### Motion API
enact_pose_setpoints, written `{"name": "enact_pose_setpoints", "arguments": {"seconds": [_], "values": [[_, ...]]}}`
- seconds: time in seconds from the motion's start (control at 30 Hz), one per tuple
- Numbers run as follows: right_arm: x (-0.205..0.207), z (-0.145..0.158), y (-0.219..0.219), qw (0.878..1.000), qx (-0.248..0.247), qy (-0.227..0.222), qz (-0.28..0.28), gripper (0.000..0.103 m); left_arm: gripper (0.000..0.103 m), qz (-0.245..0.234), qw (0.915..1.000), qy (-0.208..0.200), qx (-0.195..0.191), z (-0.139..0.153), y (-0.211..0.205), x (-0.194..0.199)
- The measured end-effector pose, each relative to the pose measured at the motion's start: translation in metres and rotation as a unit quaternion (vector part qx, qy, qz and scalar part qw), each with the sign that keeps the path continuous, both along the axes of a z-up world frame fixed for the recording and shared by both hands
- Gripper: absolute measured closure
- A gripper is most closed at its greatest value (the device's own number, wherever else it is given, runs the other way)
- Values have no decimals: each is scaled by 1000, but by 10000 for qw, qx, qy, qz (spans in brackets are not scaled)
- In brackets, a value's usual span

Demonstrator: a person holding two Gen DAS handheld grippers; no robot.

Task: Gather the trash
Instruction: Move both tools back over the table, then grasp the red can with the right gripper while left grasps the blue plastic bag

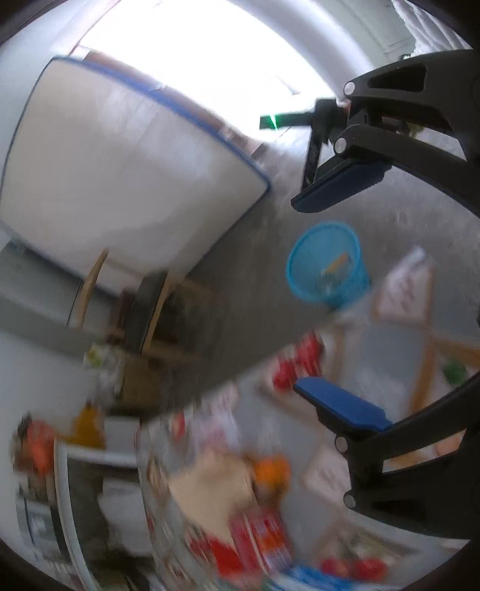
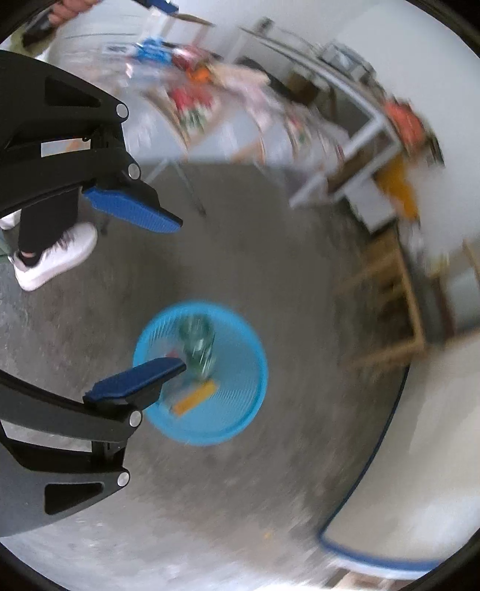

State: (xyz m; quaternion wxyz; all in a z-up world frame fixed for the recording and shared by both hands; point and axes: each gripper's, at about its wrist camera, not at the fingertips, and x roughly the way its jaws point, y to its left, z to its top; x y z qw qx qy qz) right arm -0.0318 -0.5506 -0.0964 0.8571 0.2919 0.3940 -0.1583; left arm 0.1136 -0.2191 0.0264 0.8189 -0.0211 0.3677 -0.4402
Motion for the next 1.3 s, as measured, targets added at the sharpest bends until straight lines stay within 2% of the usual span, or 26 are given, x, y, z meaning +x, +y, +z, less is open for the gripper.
{"name": "enact_pose_setpoints", "arguments": {"seconds": [0.17,0.27,0.43,0.53,0.63,0.67,0.7,0.77,0.83,0.9,1.0,1.1,1.3], "values": [[47,48,66,9932,-431,-384,1012,28,17,913,9957,-113,89,-10,87,3],[76,79,116,9773,-899,-656,1802,21,17,1360,9905,-122,131,-19,129,3],[124,110,205,9343,-1579,-862,3079,18,17,2169,9743,-391,458,-29,196,5],[155,120,252,8996,-1931,-956,3797,18,17,2442,9679,-437,393,-32,237,5],[193,119,300,8608,-2260,-870,4477,18,17,2617,9638,-405,303,-32,260,6],[209,118,320,8441,-2462,-799,4696,18,17,2668,9626,-385,267,-33,270,5],[219,115,332,8323,-2596,-757,4839,18,17,2724,9613,-354,225,-35,279,7],[246,109,364,7970,-3005,-659,5197,18,17,2784,9598,-312,146,-35,289,3],[266,101,387,7675,-3399,-542,5409,18,17,2830,9588,-245,49,-38,299,4],[292,90,404,7445,-3638,-308,5589,18,17,2862,9580,-185,-5,-41,303,5],[318,79,420,7163,-3895,-60,5789,18,17,2888,9573,-128,-67,-43,311,6],[343,67,430,7022,-3868,222,5973,18,17,2915,9565,-108,-113,-45,317,6],[360,53,436,7077,-3527,564,6096,18,17,2976,9544,-49,-224,-46,329,12]]}}
